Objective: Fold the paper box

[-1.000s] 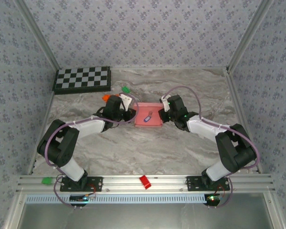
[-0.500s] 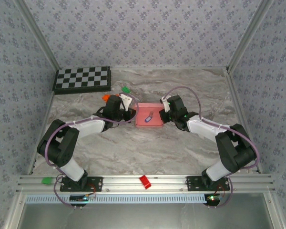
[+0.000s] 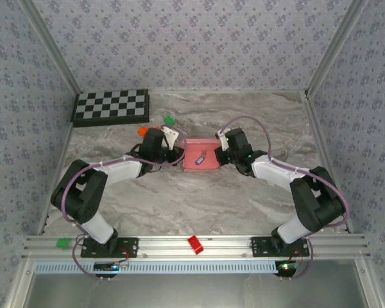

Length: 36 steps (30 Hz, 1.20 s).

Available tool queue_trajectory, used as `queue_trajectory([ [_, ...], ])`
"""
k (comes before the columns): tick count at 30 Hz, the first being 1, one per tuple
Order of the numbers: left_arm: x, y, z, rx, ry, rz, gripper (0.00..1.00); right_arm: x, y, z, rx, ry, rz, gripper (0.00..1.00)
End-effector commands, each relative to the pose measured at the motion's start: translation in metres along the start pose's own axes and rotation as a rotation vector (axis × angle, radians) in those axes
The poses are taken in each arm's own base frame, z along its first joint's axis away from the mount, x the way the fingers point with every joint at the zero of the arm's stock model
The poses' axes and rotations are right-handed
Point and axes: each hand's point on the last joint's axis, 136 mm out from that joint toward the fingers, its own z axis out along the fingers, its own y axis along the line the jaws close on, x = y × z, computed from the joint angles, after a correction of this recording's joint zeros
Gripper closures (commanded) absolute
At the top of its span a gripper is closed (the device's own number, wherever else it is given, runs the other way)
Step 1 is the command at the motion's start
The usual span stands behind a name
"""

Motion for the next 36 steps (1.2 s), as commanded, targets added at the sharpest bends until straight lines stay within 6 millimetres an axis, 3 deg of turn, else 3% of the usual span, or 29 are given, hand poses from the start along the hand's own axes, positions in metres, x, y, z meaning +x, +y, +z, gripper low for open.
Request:
queue_trajectory([
  [1,-0.020,-0.013,0.004,0.057,-0.045,0.007,0.86,0.002,0.004,0.003,-0.003,0.011,0.009,0.85],
  [36,0.021,-0.011,0.008,0.054,0.017,-0.027,0.91,0.042,0.012,-0.003,0.004,0.070,-0.009,0.89],
])
